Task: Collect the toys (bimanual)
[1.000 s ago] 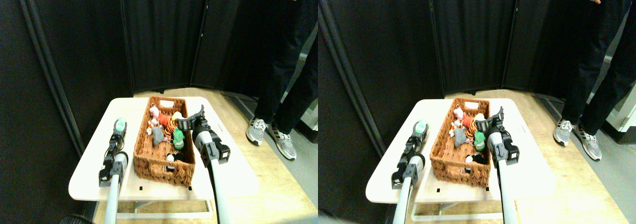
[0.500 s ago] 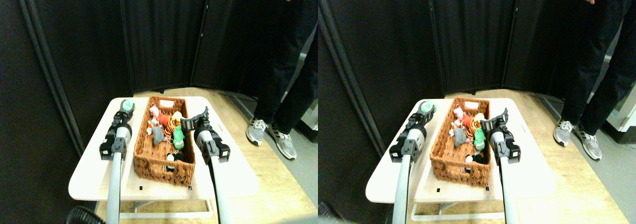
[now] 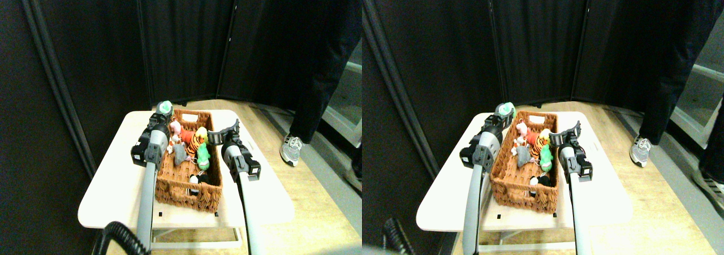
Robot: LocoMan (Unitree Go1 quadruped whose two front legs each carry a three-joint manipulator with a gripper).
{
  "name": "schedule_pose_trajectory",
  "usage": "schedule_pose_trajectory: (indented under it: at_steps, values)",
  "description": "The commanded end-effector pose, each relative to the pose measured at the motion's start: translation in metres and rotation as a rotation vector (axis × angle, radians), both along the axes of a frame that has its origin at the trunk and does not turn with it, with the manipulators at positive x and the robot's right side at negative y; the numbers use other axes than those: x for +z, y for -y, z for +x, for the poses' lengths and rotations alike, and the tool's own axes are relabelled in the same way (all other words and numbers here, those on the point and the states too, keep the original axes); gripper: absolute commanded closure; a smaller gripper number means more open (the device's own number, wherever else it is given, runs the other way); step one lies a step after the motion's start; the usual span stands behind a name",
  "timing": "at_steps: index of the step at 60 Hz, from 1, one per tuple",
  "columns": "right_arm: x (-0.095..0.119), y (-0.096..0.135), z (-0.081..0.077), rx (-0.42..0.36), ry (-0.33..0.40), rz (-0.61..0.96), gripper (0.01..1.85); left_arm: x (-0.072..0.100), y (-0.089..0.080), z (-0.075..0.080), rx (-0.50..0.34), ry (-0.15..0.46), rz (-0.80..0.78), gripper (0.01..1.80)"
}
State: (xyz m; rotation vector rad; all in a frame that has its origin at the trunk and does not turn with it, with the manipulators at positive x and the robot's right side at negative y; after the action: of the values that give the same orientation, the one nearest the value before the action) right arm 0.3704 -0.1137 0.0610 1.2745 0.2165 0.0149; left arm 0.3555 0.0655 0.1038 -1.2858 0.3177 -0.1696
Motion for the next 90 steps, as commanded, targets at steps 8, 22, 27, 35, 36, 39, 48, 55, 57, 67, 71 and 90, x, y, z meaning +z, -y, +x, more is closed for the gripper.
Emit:
schedule_pose_trajectory:
  at_steps: [8, 22, 27, 35, 36, 39, 48, 55, 57, 67, 71, 90]
  values:
    - [0.002, 0.007, 0.003, -0.036, 0.033, 0.008, 0.79, 0.003, 0.015, 0.002, -0.004, 0.022, -0.042, 1.80]
    - [0.004, 0.007, 0.001, -0.029, 0.041, -0.005, 0.80, -0.011, 0.020, 0.004, 0.000, -0.006, -0.061, 1.80]
    - [0.004, 0.007, 0.001, -0.031, 0.039, -0.003, 0.79, -0.014, 0.017, 0.004, 0.003, -0.019, -0.057, 1.80]
    - [0.004, 0.008, 0.001, -0.030, 0.041, -0.009, 0.79, -0.018, 0.013, 0.003, -0.028, -0.069, -0.076, 1.77]
    - [0.005, 0.008, 0.001, -0.029, 0.039, -0.009, 0.78, -0.018, 0.012, 0.003, -0.041, -0.069, -0.074, 1.69]
    - [0.005, 0.008, 0.000, -0.024, 0.040, -0.010, 0.80, -0.017, 0.012, 0.003, -0.035, -0.075, -0.071, 1.61]
    - [0.005, 0.008, 0.000, -0.028, 0.040, -0.020, 0.73, -0.016, 0.011, 0.003, -0.061, -0.094, -0.066, 1.28]
    - [0.005, 0.009, 0.000, -0.027, 0.038, -0.021, 0.72, -0.015, 0.012, 0.003, -0.075, -0.126, -0.090, 1.04]
    - [0.005, 0.010, 0.000, -0.025, 0.036, -0.018, 0.72, -0.014, 0.012, 0.003, -0.086, -0.129, -0.094, 1.00]
    - [0.006, 0.011, 0.000, -0.021, 0.039, -0.011, 0.75, -0.013, 0.013, 0.003, -0.125, -0.138, -0.088, 0.87]
    - [0.006, 0.011, 0.000, -0.023, 0.041, -0.012, 0.75, -0.012, 0.013, 0.003, -0.117, -0.134, -0.094, 0.87]
    - [0.020, 0.026, 0.000, -0.083, 0.136, 0.004, 1.20, -0.010, -0.024, 0.008, 0.010, 0.012, 0.005, 1.41]
